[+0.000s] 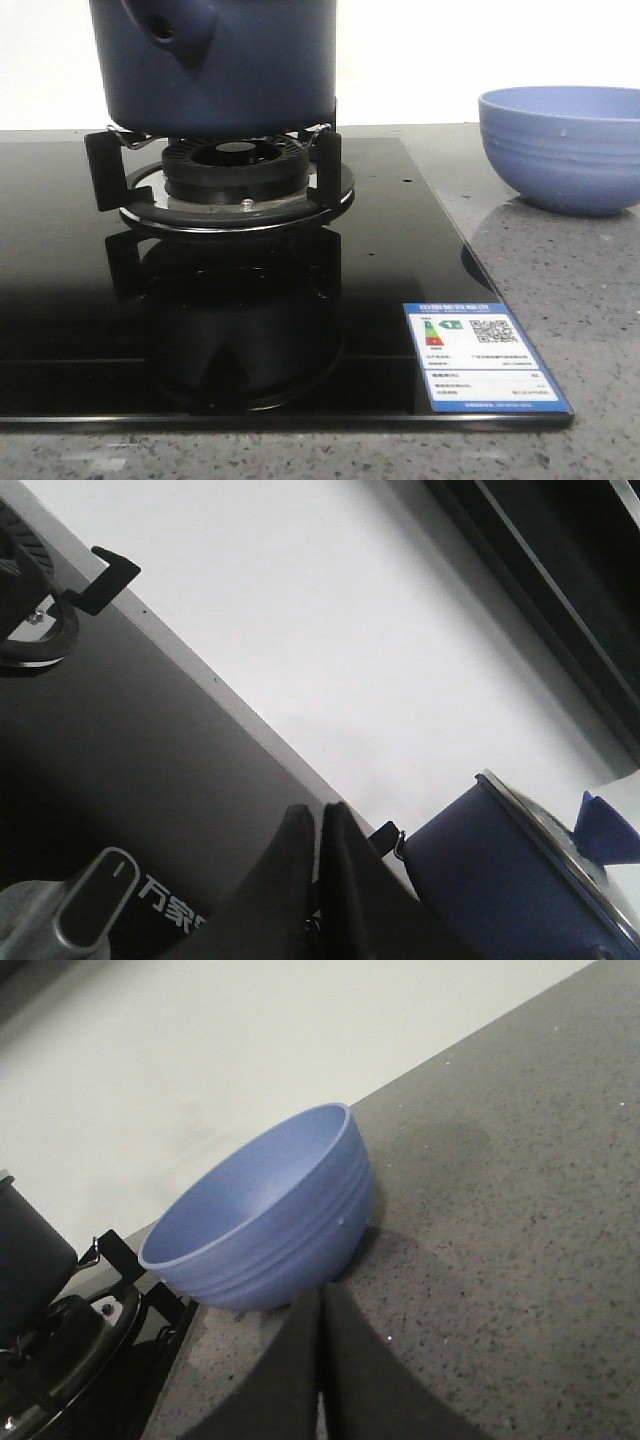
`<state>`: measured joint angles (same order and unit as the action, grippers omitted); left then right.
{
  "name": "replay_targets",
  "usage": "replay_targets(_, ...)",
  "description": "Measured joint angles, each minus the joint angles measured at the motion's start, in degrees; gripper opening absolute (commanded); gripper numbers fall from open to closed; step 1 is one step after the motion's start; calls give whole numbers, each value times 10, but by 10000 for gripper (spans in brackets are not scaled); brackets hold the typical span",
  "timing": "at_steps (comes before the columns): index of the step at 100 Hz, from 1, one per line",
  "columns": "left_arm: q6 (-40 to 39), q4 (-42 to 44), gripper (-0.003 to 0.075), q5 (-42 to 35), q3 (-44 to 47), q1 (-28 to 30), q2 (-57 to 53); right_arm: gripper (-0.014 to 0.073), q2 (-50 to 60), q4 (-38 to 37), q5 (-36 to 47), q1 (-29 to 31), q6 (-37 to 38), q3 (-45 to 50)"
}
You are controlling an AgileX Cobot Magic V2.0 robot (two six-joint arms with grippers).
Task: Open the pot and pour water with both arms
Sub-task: 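Close left gripper on the blue lid knob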
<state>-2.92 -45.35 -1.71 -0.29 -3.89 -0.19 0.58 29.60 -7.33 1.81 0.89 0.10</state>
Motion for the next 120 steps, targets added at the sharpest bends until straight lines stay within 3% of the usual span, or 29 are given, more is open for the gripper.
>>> replay_targets(16,0,70,-20,56,-48,0,5,-60,-8,-11,-62,0,-1,-50)
replay_targets(33,29,175,-20,140,-153,0,90,-60,-95,-50,-126,0,-41,-138)
replay_targets(51,113,194,-18,225,-267,-6,195,-62,-214,-59,-176,0,-115,-237)
replay_targets(65,181,184,20,249,-321,-49,247,-50,-281,-61,-211,-1,-153,-287)
replay_targets(75,221,177,112,250,-341,-110,271,57,-310,-63,-227,-8,-166,-307)
replay_targets(87,246,177,249,247,-357,-181,293,314,-326,-63,-238,-26,-172,-322)
replay_targets(94,249,170,325,226,-362,-213,305,416,-331,-63,-238,-35,-172,-328)
replay_targets(103,250,163,388,186,-363,-245,321,426,-331,-63,-238,-41,-173,-334)
replay_targets(120,253,159,391,113,-363,-285,372,416,-331,-56,-238,-41,-175,-337)
